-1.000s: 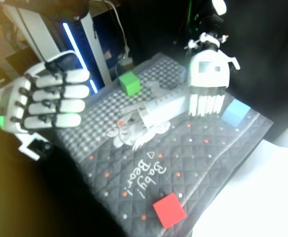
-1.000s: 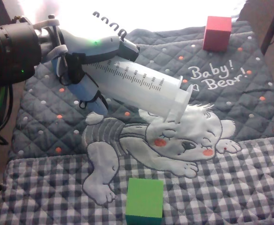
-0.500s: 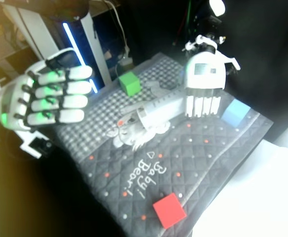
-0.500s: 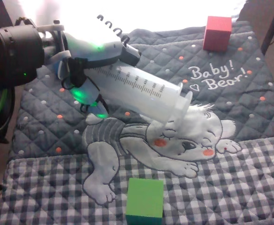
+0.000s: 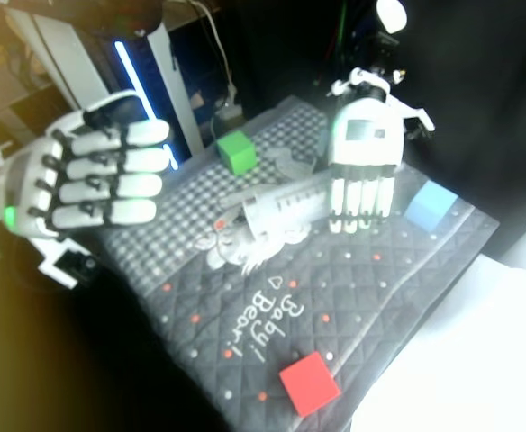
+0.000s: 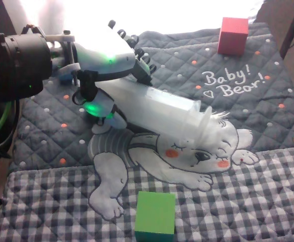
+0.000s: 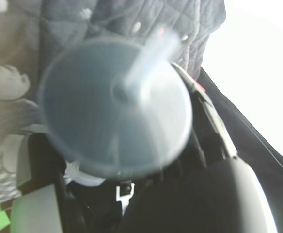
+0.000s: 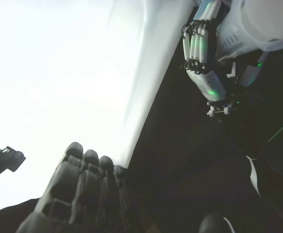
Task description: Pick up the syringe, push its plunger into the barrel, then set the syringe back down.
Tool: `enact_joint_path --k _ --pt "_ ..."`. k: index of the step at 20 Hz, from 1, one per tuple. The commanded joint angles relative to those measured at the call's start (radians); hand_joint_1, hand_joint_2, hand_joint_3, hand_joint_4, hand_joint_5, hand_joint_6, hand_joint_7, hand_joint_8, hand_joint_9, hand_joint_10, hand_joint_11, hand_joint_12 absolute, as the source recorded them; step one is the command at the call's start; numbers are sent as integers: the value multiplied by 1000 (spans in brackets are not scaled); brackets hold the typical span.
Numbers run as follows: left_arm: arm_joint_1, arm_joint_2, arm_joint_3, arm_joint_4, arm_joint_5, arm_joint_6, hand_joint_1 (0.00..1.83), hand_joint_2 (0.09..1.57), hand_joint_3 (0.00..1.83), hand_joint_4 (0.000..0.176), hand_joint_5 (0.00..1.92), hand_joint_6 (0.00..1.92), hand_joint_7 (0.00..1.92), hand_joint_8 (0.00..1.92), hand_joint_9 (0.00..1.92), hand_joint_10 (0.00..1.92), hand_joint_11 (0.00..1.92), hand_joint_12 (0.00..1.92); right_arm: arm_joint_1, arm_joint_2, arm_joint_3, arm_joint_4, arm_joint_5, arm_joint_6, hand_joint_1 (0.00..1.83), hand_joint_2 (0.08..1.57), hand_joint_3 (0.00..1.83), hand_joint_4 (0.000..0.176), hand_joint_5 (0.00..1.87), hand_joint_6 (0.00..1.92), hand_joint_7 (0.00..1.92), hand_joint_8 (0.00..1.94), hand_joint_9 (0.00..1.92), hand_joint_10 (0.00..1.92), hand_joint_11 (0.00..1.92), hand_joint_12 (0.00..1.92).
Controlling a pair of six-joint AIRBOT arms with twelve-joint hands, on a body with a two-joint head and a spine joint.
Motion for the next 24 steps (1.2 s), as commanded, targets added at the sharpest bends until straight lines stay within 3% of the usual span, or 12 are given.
enact_joint_path --k 1,6,8,11,14,15,16,17,18,20,21,24 --pt "-8 0 -5 -26 -57 1 659 947 0 30 490 3 406 8 370 11 5 785 14 4 1 11 118 1 0 957 0 0 0 0 0 0 0 0 0 0" --pt "-2 1 -13 -14 -59 1 589 887 0 101 225 0 105 0 13 0 0 13 14 4 1 11 118 1 6 929 0 0 0 0 0 0 0 0 0 0" --pt "2 6 -17 -15 -69 1 502 762 0 174 7 0 1 0 0 0 0 0 14 4 0 11 118 1 0 961 1 0 0 0 0 0 0 0 0 0" --pt "2 42 -45 -121 -105 1 401 712 0 176 0 0 0 0 0 0 0 0 14 4 -1 11 119 1 0 1014 23 0 0 0 0 0 0 0 0 0" --pt "2 129 -129 -338 -155 1 410 752 3 149 0 0 0 0 0 0 0 0 14 6 -2 11 119 1 181 961 0 5 28 3 0 0 0 0 0 0" --pt "16 155 -154 -415 -185 1 443 717 0 113 0 0 0 0 0 0 0 0 14 6 -2 11 119 1 159 964 0 0 32 2 0 0 0 0 0 0" --pt "36 177 -176 -488 -213 1 426 725 0 113 0 0 0 0 0 0 0 0 14 6 -3 11 120 1 50 870 0 73 96 5 0 0 0 0 6 3" --pt "62 202 -198 -558 -249 1 411 734 0 127 0 0 0 0 0 0 0 0 14 6 -5 11 119 1 9 884 0 80 106 4 0 0 0 0 24 11" --pt "83 222 -214 -614 -285 1 411 780 18 91 0 0 0 0 0 0 0 0 14 6 -6 10 119 1 1 990 13 108 95 4 0 0 0 0 4 1" --pt "128 271 -255 -702 -368 1 572 756 1 165 0 0 0 0 0 0 0 0 14 8 -8 11 120 1 0 1073 39 121 83 0 0 0 0 0 31 13" --pt "163 317 -305 -776 -463 1 389 901 13 103 0 0 0 0 0 0 0 0 14 13 -15 11 120 1 0 966 0 95 107 10 14 5 3 1 65 28" --pt "185 352 -343 -833 -564 1 521 840 0 106 0 0 0 0 0 0 0 0 14 18 -19 11 121 1 56 967 0 116 137 6 51 5 33 4 98 38"
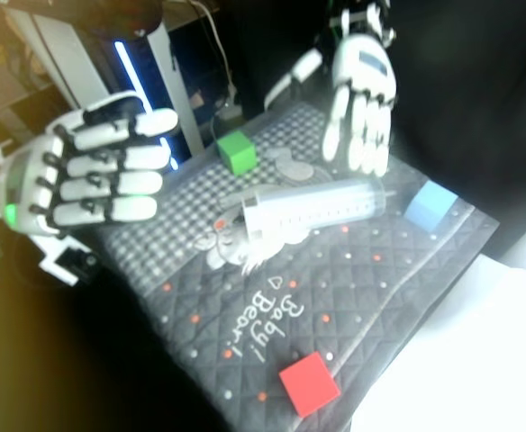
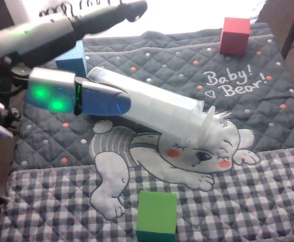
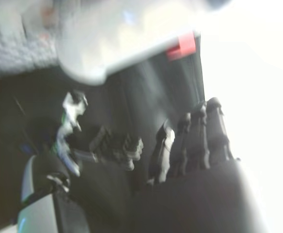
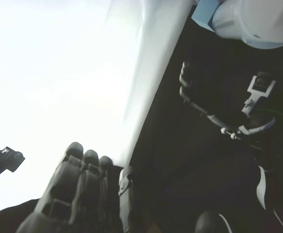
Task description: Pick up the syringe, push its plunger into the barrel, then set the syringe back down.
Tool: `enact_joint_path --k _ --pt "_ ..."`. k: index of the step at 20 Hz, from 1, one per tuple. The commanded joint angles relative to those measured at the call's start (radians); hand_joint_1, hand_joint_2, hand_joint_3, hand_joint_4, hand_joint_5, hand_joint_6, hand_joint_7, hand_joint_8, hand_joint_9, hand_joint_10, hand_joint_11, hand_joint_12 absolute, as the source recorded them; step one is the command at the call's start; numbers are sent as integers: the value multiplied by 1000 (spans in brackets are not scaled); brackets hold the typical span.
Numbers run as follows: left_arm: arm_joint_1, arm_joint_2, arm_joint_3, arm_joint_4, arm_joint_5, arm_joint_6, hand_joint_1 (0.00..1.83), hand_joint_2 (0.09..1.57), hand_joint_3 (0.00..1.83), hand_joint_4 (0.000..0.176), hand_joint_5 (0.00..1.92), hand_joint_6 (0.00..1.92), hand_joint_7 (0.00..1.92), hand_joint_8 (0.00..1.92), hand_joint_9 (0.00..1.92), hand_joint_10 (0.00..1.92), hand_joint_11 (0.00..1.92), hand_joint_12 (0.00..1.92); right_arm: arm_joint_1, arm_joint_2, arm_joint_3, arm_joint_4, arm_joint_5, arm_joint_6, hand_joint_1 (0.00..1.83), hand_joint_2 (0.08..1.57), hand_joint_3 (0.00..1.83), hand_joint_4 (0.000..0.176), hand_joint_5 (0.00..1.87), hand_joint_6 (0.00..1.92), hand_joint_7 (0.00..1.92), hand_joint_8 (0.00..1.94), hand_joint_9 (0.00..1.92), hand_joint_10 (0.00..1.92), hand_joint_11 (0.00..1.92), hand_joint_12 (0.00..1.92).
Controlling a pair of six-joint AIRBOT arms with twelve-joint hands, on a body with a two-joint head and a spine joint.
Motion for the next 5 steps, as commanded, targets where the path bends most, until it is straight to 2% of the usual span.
enact_joint_path --k 1,2,3,4,5 --pt "0 9 -8 -51 -178 -3 650 935 5 162 0 0 0 0 0 0 0 0 14 6 0 11 120 1 10 1075 11 138 165 4 75 2 38 1 88 32" --pt "8 15 -14 -66 -196 -3 584 937 1 173 0 0 0 0 0 0 0 0 14 6 0 11 120 1 1 1160 13 142 162 2 71 2 39 0 89 33" --pt "17 20 -20 -87 -220 -3 664 914 0 175 0 0 0 0 0 0 0 0 14 6 0 11 122 1 38 1175 9 151 186 9 94 9 64 8 109 41" --pt "30 24 -24 -113 -261 -3 592 890 0 109 0 0 0 0 0 0 0 0 14 7 0 11 126 1 73 1284 16 120 159 3 61 1 21 0 58 18" --pt "42 30 -29 -132 -286 -3 592 890 0 109 0 0 0 0 0 0 0 0 14 9 -1 11 129 1 73 1284 16 120 159 3 61 1 21 0 58 18"
